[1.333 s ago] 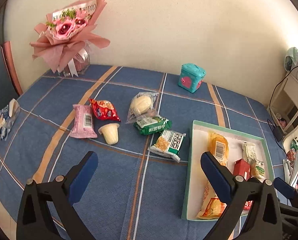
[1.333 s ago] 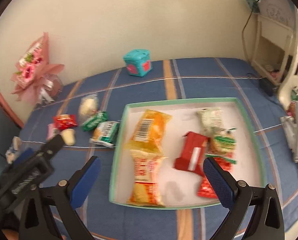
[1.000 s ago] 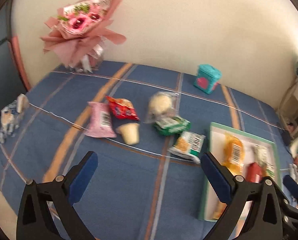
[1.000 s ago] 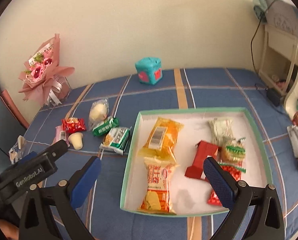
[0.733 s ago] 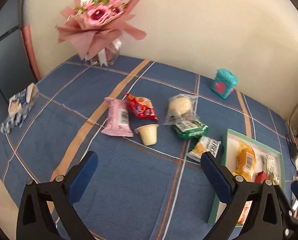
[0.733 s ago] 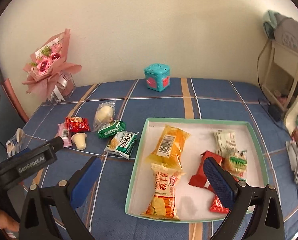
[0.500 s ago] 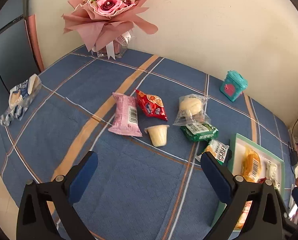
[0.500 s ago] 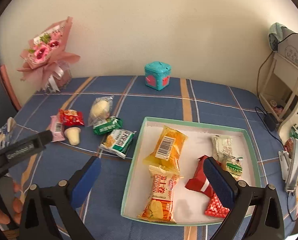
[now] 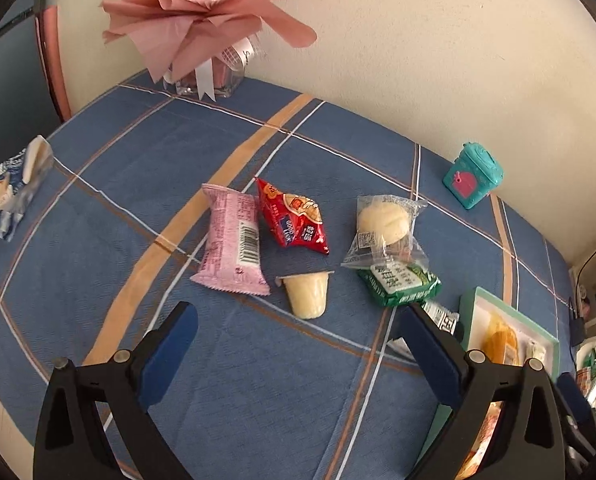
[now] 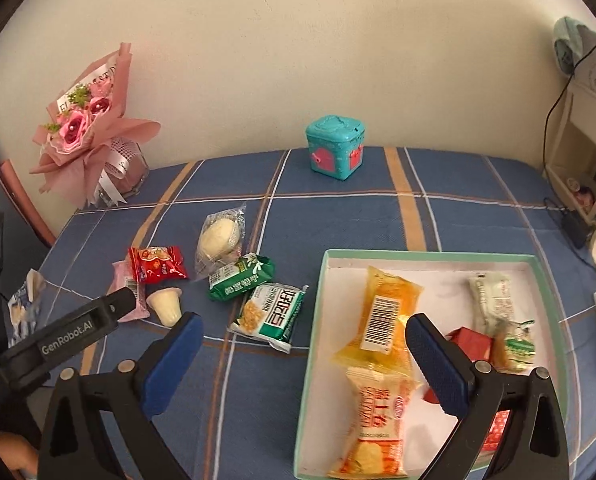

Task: Organize snacks
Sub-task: 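Move both grippers back toward the remaining snack pile, then grasp the pudding cup with the left gripper while the right grasps the green cracker packet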

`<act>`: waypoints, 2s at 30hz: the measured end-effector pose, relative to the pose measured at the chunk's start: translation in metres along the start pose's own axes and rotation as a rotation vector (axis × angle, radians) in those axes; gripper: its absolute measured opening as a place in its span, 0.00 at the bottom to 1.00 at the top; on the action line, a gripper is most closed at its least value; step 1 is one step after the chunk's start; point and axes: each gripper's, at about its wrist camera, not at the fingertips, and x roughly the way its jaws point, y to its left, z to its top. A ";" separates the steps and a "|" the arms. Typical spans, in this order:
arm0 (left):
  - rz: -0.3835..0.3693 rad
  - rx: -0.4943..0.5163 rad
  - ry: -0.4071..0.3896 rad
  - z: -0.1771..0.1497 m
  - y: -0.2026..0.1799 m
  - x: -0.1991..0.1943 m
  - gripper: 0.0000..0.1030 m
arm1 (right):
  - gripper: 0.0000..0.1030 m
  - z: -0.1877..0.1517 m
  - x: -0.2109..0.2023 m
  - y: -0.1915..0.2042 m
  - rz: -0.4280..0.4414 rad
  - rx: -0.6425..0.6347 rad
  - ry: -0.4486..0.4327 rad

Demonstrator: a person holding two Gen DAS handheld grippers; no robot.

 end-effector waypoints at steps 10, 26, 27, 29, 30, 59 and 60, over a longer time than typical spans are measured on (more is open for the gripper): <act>0.002 -0.005 0.121 0.017 -0.004 0.045 0.83 | 0.90 0.020 0.057 0.008 0.047 0.093 0.153; -0.009 -0.016 0.202 0.018 -0.009 0.084 0.69 | 0.71 0.013 0.111 0.017 0.053 0.095 0.318; -0.009 -0.019 0.206 0.017 -0.008 0.086 0.68 | 0.70 0.011 0.114 0.017 0.052 0.096 0.327; -0.011 -0.024 0.217 0.015 -0.008 0.090 0.67 | 0.70 0.009 0.118 0.017 0.052 0.099 0.341; -0.012 -0.025 0.221 0.015 -0.008 0.092 0.63 | 0.69 0.008 0.120 0.017 0.051 0.099 0.345; 0.028 -0.006 0.223 0.018 -0.019 0.115 0.42 | 0.56 0.002 0.151 0.039 -0.021 0.034 0.380; 0.030 -0.004 0.223 0.017 -0.020 0.115 0.42 | 0.56 0.002 0.152 0.040 -0.027 0.024 0.378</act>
